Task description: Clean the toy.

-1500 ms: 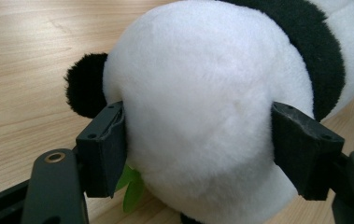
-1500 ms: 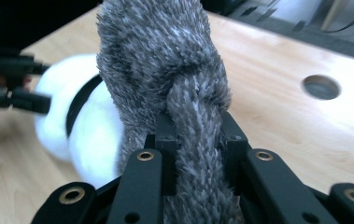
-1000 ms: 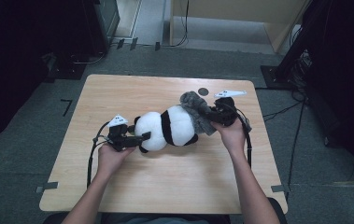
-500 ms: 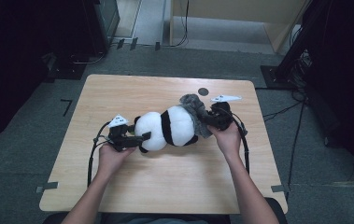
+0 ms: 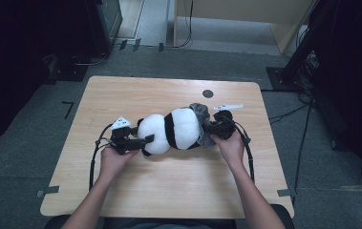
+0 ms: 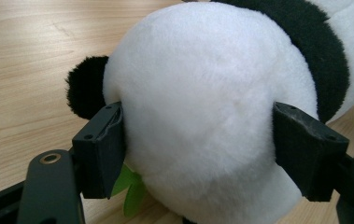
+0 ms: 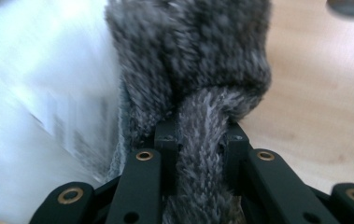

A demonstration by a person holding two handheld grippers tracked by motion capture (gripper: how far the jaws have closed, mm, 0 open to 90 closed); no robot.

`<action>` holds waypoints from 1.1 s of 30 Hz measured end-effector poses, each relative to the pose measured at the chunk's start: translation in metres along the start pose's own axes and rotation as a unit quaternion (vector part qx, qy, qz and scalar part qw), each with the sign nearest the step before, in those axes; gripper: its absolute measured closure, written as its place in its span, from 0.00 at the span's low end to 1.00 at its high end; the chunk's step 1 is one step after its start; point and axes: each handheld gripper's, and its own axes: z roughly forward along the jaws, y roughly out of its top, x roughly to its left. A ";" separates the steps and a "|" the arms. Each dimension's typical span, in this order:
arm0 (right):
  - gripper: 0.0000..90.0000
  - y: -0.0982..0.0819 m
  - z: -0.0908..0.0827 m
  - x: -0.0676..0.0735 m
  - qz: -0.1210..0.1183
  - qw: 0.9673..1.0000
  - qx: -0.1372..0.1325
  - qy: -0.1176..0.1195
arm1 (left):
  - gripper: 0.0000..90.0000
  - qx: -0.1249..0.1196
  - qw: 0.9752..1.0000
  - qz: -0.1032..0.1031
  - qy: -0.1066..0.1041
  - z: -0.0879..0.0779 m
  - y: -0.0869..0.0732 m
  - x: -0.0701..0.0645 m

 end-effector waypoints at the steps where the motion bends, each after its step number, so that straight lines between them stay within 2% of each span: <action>1: 0.83 -0.003 0.004 0.000 -0.001 1.000 0.011 -0.004 | 0.26 0.000 1.000 0.000 0.000 0.000 0.000 0.000; 4: 0.83 -0.009 0.014 -0.002 0.002 0.999 0.036 -0.007 | 0.26 -0.002 1.000 -0.002 -0.002 0.001 0.001 0.001; 6: 0.83 -0.011 0.015 -0.007 0.017 0.999 0.037 0.005 | 0.26 -0.003 1.000 -0.003 -0.004 0.001 0.001 0.002; 10: 0.83 -0.012 0.012 -0.012 0.027 0.999 0.033 0.017 | 0.26 -0.002 1.000 -0.003 -0.006 0.001 0.001 0.002; 15: 0.83 -0.008 0.004 -0.011 0.009 0.999 0.031 0.000 | 0.26 -0.002 1.000 -0.004 -0.006 0.001 0.001 0.003; 19: 0.83 -0.005 -0.005 -0.015 0.007 1.000 0.024 -0.008 | 0.26 -0.001 1.000 -0.003 -0.006 0.001 0.001 0.003; 21: 0.83 -0.002 -0.011 -0.016 0.005 1.000 0.016 -0.015 | 0.26 -0.001 1.000 -0.003 -0.006 0.001 0.001 0.003; 26: 0.83 0.006 -0.027 -0.020 0.008 1.000 -0.011 -0.015 | 0.26 0.001 1.000 -0.002 -0.005 0.000 0.001 0.002; 30: 0.83 0.015 -0.045 -0.019 0.009 0.999 -0.036 -0.010 | 0.26 0.002 1.000 -0.001 -0.004 0.000 0.001 0.002; 33: 0.83 0.023 -0.060 -0.016 0.006 0.998 -0.061 0.003 | 0.26 0.002 1.000 -0.001 -0.004 0.000 0.001 0.002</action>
